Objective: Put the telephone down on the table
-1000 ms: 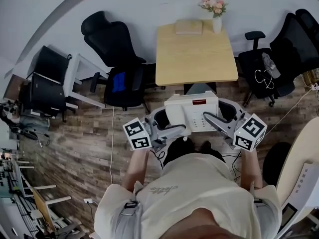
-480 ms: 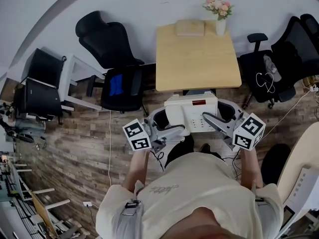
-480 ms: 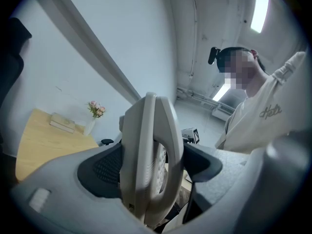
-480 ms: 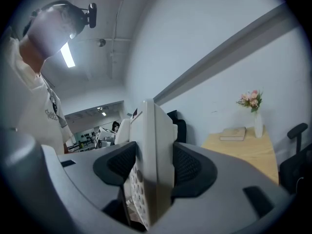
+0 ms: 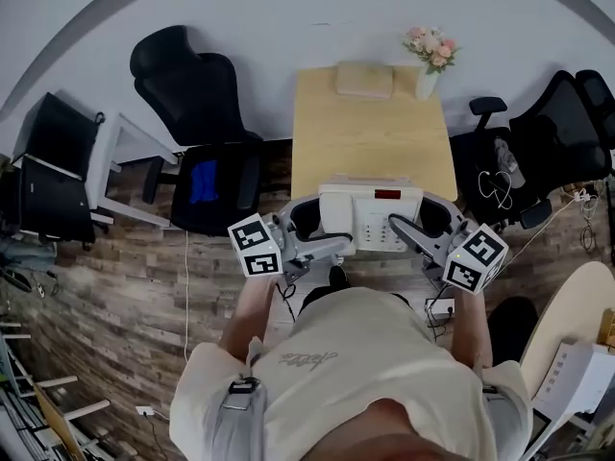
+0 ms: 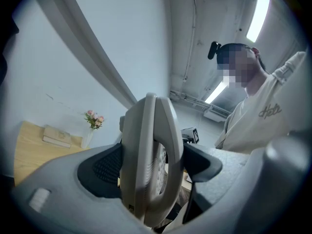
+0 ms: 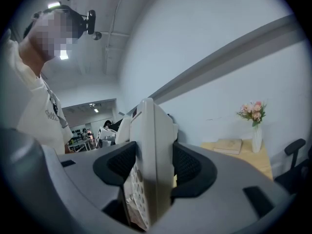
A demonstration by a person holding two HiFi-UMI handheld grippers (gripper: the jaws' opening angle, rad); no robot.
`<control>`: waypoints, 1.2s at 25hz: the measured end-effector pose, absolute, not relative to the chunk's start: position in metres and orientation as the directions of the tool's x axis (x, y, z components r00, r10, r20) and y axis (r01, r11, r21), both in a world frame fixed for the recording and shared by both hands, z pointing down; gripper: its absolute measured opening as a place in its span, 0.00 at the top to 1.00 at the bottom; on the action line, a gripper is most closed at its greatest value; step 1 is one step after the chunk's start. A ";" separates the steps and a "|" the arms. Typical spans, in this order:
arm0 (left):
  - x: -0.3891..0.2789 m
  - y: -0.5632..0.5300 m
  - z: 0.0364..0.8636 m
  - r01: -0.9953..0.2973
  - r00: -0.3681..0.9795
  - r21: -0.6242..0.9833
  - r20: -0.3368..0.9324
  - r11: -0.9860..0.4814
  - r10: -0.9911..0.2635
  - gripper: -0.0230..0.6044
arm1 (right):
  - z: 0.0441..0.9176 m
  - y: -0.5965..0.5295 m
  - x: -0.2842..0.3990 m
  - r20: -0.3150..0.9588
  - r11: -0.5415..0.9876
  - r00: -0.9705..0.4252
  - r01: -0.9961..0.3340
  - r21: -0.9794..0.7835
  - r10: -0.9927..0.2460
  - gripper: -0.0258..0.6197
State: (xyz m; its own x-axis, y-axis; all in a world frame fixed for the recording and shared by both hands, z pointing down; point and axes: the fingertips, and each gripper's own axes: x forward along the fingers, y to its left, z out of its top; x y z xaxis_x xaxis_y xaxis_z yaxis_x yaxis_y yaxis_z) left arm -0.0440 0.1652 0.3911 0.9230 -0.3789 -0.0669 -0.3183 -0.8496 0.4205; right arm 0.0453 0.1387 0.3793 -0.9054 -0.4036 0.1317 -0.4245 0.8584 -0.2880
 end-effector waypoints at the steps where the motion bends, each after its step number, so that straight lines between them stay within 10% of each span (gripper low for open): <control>1: -0.051 0.155 0.390 -0.309 0.926 0.422 -0.071 -0.852 -0.371 0.35 | 0.379 0.130 0.039 0.135 0.853 -0.901 -0.433 -0.290 -0.412 0.60; 30: -0.060 -0.080 0.425 -0.408 0.893 0.494 0.040 -0.768 -0.448 0.35 | 0.421 -0.115 0.028 0.113 0.855 -0.944 -0.329 -0.401 -0.310 0.60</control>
